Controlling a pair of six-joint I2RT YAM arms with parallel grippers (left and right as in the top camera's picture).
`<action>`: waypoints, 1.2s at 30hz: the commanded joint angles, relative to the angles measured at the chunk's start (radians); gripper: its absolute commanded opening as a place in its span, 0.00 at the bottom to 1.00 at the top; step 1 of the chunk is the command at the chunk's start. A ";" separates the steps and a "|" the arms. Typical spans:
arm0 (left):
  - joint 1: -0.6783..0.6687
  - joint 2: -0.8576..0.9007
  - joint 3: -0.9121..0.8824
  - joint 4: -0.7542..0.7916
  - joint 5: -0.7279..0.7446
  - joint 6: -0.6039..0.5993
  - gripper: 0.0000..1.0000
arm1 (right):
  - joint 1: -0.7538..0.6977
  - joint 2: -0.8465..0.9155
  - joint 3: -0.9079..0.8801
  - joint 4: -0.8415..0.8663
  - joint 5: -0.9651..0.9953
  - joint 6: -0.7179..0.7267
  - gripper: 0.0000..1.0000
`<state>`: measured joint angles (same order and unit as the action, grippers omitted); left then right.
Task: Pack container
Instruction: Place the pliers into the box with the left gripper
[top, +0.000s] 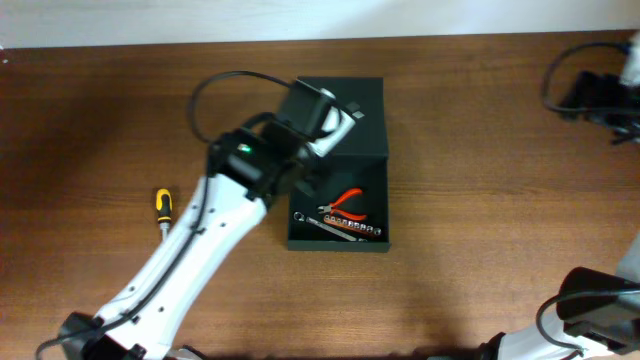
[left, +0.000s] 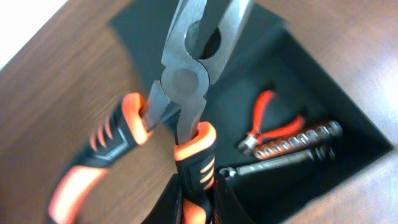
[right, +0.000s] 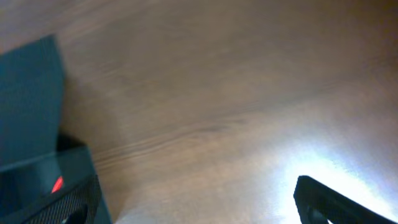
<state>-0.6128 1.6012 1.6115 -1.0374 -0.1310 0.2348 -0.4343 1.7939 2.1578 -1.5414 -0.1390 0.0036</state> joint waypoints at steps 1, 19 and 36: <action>-0.059 0.052 -0.010 0.003 0.054 0.210 0.02 | -0.055 -0.002 0.000 -0.021 0.001 0.028 0.99; -0.067 0.506 -0.010 -0.041 0.247 0.229 0.02 | -0.057 -0.002 0.000 -0.041 0.001 0.019 0.99; 0.032 0.505 -0.010 -0.087 0.153 0.155 0.62 | -0.057 -0.002 0.000 -0.041 0.000 0.012 0.99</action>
<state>-0.5785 2.0998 1.6009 -1.1137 0.0330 0.3996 -0.4957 1.7962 2.1574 -1.5822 -0.1368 0.0216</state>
